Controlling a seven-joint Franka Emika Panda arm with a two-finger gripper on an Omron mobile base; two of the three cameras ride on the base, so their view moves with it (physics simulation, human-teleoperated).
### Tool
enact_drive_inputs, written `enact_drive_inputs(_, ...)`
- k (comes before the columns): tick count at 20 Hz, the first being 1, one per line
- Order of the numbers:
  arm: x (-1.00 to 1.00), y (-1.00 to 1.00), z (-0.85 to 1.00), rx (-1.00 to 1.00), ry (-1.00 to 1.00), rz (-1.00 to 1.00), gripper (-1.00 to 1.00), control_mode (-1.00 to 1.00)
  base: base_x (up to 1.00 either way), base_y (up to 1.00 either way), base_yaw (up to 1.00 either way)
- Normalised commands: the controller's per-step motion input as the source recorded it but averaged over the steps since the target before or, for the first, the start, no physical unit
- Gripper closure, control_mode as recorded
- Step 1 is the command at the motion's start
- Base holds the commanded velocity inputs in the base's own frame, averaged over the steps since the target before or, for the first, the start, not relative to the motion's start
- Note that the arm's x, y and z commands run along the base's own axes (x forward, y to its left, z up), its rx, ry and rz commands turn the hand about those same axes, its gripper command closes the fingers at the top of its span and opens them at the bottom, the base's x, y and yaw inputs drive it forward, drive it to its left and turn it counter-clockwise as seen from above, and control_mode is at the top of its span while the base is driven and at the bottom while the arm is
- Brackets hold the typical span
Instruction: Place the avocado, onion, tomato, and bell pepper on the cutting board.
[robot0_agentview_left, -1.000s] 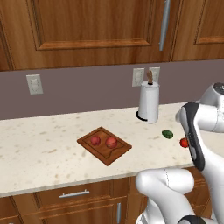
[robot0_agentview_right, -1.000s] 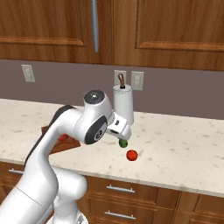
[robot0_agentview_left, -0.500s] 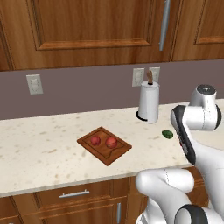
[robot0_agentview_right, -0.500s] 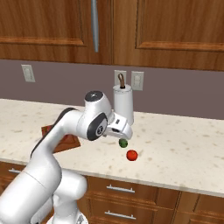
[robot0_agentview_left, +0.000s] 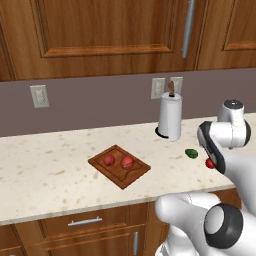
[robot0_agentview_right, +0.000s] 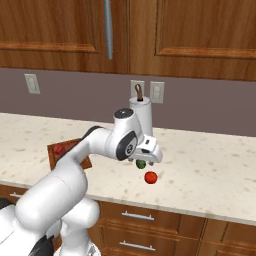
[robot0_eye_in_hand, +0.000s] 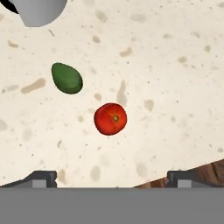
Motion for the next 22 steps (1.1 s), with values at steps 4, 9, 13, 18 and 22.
enact_drive_inputs(4, 0.37, -0.32, -0.22, 0.0, 0.0, 0.06, -1.0, -1.0, 0.0, 0.0, 0.0)
enact_drive_inputs(9, 0.44, -0.19, -0.18, 0.03, 0.0, 0.05, -1.0, -1.0, 0.0, 0.0, 0.0)
enact_drive_inputs(13, 0.06, -0.02, -0.2, 0.11, 0.0, 0.03, -1.0, -1.0, 0.0, 0.0, 0.0)
enact_drive_inputs(18, 0.0, -0.01, -0.29, 0.09, 0.01, 0.01, -1.0, -1.0, 0.0, 0.0, 0.0)
enact_drive_inputs(22, 0.0, 0.0, -0.35, 0.04, 0.03, 0.0, -1.0, -1.0, 0.0, 0.0, 0.0)
